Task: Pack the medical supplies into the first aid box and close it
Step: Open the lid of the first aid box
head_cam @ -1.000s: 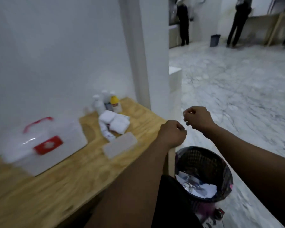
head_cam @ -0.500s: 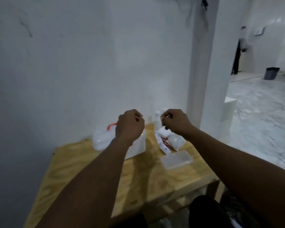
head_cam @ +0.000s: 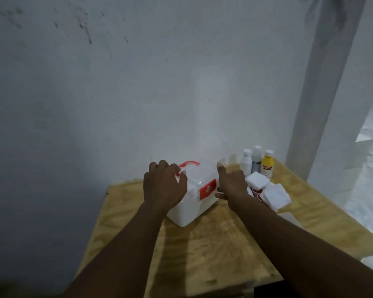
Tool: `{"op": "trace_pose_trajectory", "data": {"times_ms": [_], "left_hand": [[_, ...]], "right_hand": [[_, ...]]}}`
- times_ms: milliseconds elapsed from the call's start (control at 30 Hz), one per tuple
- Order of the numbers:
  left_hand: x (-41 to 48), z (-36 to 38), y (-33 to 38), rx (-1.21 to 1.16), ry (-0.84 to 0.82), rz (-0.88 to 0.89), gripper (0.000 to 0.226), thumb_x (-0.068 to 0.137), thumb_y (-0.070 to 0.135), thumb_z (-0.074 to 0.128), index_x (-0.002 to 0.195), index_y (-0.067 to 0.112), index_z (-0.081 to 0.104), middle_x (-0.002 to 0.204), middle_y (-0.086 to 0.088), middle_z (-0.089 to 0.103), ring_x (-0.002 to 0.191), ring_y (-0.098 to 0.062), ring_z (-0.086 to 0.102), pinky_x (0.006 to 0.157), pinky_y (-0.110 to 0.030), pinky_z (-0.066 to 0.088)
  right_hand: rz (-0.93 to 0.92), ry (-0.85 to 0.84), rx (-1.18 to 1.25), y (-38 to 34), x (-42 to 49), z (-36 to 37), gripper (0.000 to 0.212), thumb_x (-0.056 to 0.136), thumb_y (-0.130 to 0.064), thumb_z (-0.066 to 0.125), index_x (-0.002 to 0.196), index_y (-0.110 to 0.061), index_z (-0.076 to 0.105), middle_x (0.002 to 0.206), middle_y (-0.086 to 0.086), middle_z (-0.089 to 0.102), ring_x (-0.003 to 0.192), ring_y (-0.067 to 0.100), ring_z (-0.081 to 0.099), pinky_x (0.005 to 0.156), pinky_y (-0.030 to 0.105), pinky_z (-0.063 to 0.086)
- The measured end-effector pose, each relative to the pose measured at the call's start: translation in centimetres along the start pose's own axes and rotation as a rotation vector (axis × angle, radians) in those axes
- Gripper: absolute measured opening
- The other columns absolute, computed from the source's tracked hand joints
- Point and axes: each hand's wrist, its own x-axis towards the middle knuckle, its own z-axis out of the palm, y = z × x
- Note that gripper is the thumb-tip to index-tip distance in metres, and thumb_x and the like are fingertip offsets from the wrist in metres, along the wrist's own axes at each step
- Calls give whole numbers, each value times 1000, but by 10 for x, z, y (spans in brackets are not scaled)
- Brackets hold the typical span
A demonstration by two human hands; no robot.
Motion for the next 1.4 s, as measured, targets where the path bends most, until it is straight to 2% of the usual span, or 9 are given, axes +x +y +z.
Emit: {"op": "trace_pose_trajectory", "data": {"times_ms": [200, 300, 400, 567, 833, 900, 1000, 1133, 1400], "left_hand": [[-19, 3, 11, 80, 9, -22, 48, 97, 51, 41, 132, 25, 62, 126, 2, 62, 116, -22, 52, 92, -37, 48], [-22, 5, 15, 94, 4, -26, 49, 98, 51, 38, 135, 25, 59, 129, 1, 60, 119, -21, 50, 95, -37, 48], [-22, 6, 16, 103, 5, -17, 49, 99, 50, 36, 136, 25, 57, 128, 0, 59, 118, -21, 49, 92, -37, 50], [-22, 11, 17, 112, 10, -30, 47, 100, 48, 35, 134, 25, 57, 123, -1, 59, 114, -22, 49, 87, -37, 52], [-21, 17, 17, 109, 40, -39, 45, 99, 47, 36, 133, 24, 56, 123, -1, 58, 113, -22, 49, 86, -37, 53], [-22, 18, 17, 106, 46, -43, 44, 99, 47, 37, 131, 24, 57, 122, -1, 58, 112, -23, 49, 85, -37, 53], [-21, 17, 17, 110, 41, -42, 44, 99, 46, 36, 133, 24, 56, 124, -2, 57, 113, -23, 48, 86, -37, 52], [-21, 17, 16, 112, 42, -26, 45, 100, 46, 37, 133, 24, 56, 125, -2, 57, 113, -23, 48, 85, -35, 51], [-20, 18, 17, 122, 45, -35, 45, 100, 48, 36, 135, 25, 55, 129, -1, 57, 116, -22, 48, 88, -34, 50]], "right_hand": [[231, -171, 201, -5, 0, -6, 54, 88, -58, 56, 107, -8, 54, 101, 14, 64, 83, 27, 65, 72, 38, 60], [217, -171, 225, 0, 3, -3, 54, 87, -62, 55, 96, -9, 55, 92, 14, 63, 73, 24, 56, 54, 30, 48], [197, -147, 209, 1, 4, 0, 56, 86, -65, 53, 93, -10, 54, 91, 14, 62, 71, 22, 54, 48, 26, 43], [181, -63, 145, 4, 2, 6, 66, 81, -76, 46, 95, -12, 56, 86, 8, 67, 66, 19, 62, 54, 26, 51], [182, 3, 122, 6, -1, 12, 86, 71, -86, 42, 117, -14, 54, 96, 10, 70, 71, 21, 69, 45, 23, 51], [198, 6, 128, 10, 0, 16, 86, 73, -85, 41, 119, -13, 53, 101, 12, 69, 80, 27, 70, 48, 29, 56], [231, -12, 168, 11, -4, 23, 87, 73, -85, 39, 122, -14, 52, 110, 13, 67, 92, 32, 68, 68, 45, 63], [198, 48, 87, 12, -11, 25, 88, 77, -84, 32, 122, -11, 51, 107, 14, 68, 86, 30, 70, 52, 29, 57], [153, 87, 20, 18, -6, 26, 118, 46, -94, 19, 121, -11, 54, 107, 13, 70, 90, 32, 71, 64, 33, 58]]}}
